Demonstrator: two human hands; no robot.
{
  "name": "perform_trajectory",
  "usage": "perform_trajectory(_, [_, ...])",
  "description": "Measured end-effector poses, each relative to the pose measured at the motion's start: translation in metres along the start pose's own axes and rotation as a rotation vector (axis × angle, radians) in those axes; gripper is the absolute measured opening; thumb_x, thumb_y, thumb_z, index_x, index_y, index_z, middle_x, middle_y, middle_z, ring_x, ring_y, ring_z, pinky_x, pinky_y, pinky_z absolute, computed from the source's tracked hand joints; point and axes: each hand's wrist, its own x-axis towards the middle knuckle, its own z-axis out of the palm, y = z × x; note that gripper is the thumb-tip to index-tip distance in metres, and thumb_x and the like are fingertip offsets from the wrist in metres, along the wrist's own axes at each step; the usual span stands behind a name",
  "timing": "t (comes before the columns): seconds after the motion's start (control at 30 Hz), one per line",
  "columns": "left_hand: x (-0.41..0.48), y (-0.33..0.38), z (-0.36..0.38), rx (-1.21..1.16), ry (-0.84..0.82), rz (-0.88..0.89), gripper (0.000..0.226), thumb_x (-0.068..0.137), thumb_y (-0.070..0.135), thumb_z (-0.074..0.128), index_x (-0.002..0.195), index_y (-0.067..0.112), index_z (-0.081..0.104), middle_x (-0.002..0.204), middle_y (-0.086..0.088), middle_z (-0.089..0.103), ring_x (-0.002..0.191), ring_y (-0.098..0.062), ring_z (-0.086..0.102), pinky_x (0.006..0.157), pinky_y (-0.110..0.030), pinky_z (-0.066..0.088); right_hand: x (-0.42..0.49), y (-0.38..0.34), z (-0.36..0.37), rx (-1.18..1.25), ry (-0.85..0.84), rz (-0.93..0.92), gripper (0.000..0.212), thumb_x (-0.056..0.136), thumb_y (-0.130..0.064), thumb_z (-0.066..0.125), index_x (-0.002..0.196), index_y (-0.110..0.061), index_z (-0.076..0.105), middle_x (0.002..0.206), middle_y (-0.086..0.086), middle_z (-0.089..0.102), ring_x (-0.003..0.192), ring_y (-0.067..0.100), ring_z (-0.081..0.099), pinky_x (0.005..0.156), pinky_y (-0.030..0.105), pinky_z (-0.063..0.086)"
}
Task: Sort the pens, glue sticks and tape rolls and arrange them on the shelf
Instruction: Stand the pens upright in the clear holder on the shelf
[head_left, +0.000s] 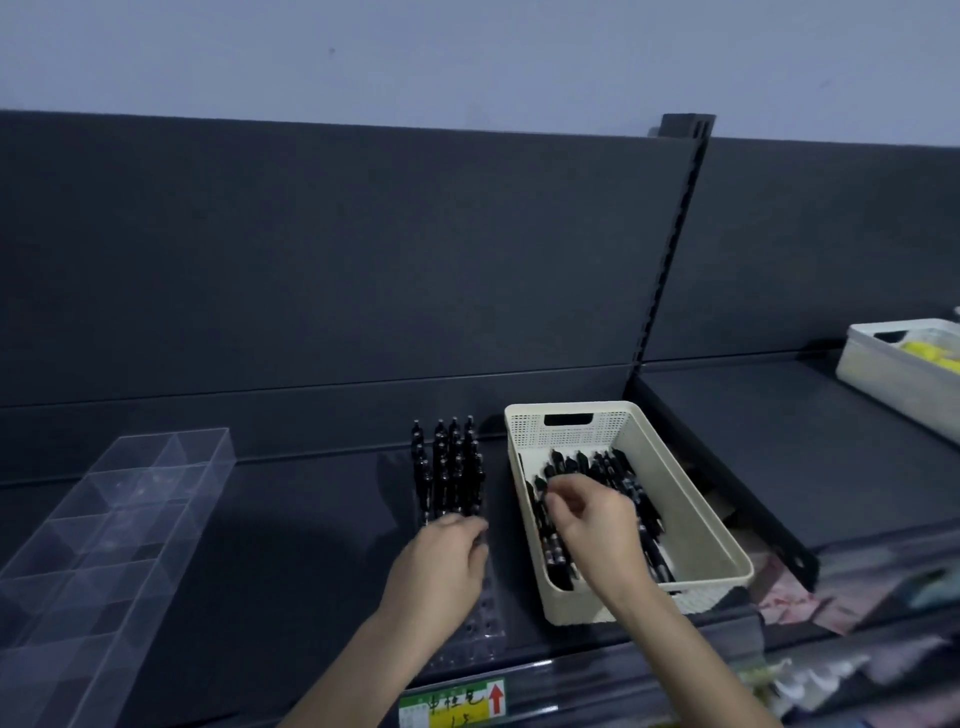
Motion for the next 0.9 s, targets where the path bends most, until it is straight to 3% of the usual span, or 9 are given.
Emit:
perform_trajectory(0.07, [0.011, 0.016, 0.001, -0.071, 0.023, 0.031, 0.035, 0.097, 0.019, 0.043, 0.131, 0.017, 0.052, 0.127, 0.003, 0.057, 0.112, -0.009, 0.056, 0.093, -0.016, 0.042, 0.002, 0.018, -0.022, -0.023, 0.032, 0.055, 0.023, 0.088, -0.010, 0.057, 0.109, -0.007, 0.067, 0.099, 0.005, 0.071, 0.083, 0.008, 0.060, 0.076, 0.009, 0.039])
perform_trajectory(0.2, [0.034, 0.051, 0.014, -0.081, -0.013, 0.056, 0.028, 0.097, 0.016, 0.041, 0.117, 0.011, 0.060, 0.114, -0.003, 0.062, 0.102, -0.015, 0.059, 0.090, -0.024, 0.046, 0.010, 0.051, -0.055, -0.139, -0.009, 0.196, 0.024, 0.089, -0.013, 0.057, 0.109, -0.004, 0.066, 0.103, 0.011, 0.071, 0.096, 0.022, 0.064, 0.081, 0.020, 0.042])
perform_trajectory(0.3, [0.057, 0.077, 0.031, 0.103, -0.121, -0.012, 0.023, 0.095, 0.012, 0.039, 0.097, 0.006, 0.060, 0.102, -0.011, 0.064, 0.092, -0.025, 0.061, 0.074, -0.033, 0.049, 0.024, 0.066, -0.067, -0.259, -0.185, 0.289, 0.023, 0.090, -0.018, 0.053, 0.095, 0.002, 0.065, 0.095, 0.017, 0.069, 0.094, 0.029, 0.062, 0.073, 0.028, 0.041])
perform_trajectory(0.4, [0.087, 0.096, 0.053, 0.305, -0.284, -0.090, 0.021, 0.093, 0.008, 0.042, 0.102, 0.003, 0.060, 0.109, -0.015, 0.061, 0.100, -0.032, 0.060, 0.070, -0.033, 0.043, 0.041, 0.072, -0.069, -0.361, -0.354, 0.332, 0.027, 0.092, -0.020, 0.049, 0.068, -0.009, 0.051, 0.088, 0.013, 0.059, 0.084, 0.023, 0.055, 0.065, 0.024, 0.034])
perform_trajectory(0.43, [0.096, 0.099, 0.062, 0.332, -0.327, -0.112, 0.022, 0.093, 0.008, 0.043, 0.106, 0.003, 0.060, 0.113, -0.015, 0.061, 0.102, -0.032, 0.060, 0.071, -0.033, 0.043, 0.046, 0.072, -0.066, -0.399, -0.389, 0.330, 0.025, 0.092, -0.020, 0.048, 0.069, -0.010, 0.051, 0.092, 0.015, 0.060, 0.087, 0.024, 0.056, 0.066, 0.023, 0.034])
perform_trajectory(0.5, [0.110, 0.099, 0.083, 0.336, -0.379, -0.157, 0.022, 0.092, 0.010, 0.045, 0.107, 0.003, 0.060, 0.116, -0.014, 0.061, 0.104, -0.030, 0.060, 0.072, -0.032, 0.044, 0.052, 0.074, -0.057, -0.479, -0.438, 0.309, 0.019, 0.090, -0.020, 0.050, 0.092, -0.005, 0.062, 0.110, 0.019, 0.062, 0.103, 0.029, 0.059, 0.075, 0.028, 0.042])
perform_trajectory(0.63, [0.124, 0.095, 0.106, 0.302, -0.367, -0.239, 0.025, 0.092, 0.020, 0.050, 0.108, 0.004, 0.061, 0.116, -0.012, 0.060, 0.106, -0.029, 0.058, 0.075, -0.032, 0.046, 0.054, 0.080, -0.040, -0.609, -0.479, 0.291, 0.038, 0.089, -0.021, 0.052, 0.123, -0.003, 0.052, 0.131, 0.017, 0.045, 0.117, 0.030, 0.050, 0.097, 0.033, 0.042])
perform_trajectory(0.73, [0.133, 0.090, 0.109, 0.220, -0.359, -0.319, 0.039, 0.088, 0.040, 0.058, 0.107, 0.006, 0.059, 0.113, -0.010, 0.061, 0.105, -0.026, 0.058, 0.077, -0.031, 0.046, 0.057, 0.085, -0.037, -0.610, -0.477, 0.329, 0.036, 0.090, -0.016, 0.049, 0.125, -0.004, 0.050, 0.131, 0.016, 0.048, 0.116, 0.029, 0.054, 0.094, 0.033, 0.045])
perform_trajectory(0.9, [0.137, 0.086, 0.113, -0.030, -0.326, -0.411, 0.022, 0.085, 0.028, 0.061, 0.092, 0.008, 0.058, 0.085, -0.004, 0.060, 0.079, -0.020, 0.053, 0.068, -0.027, 0.043, 0.057, 0.090, -0.039, -0.515, -0.460, 0.349, 0.025, 0.089, -0.010, 0.046, 0.110, -0.003, 0.058, 0.117, 0.012, 0.062, 0.106, 0.028, 0.060, 0.083, 0.031, 0.048])
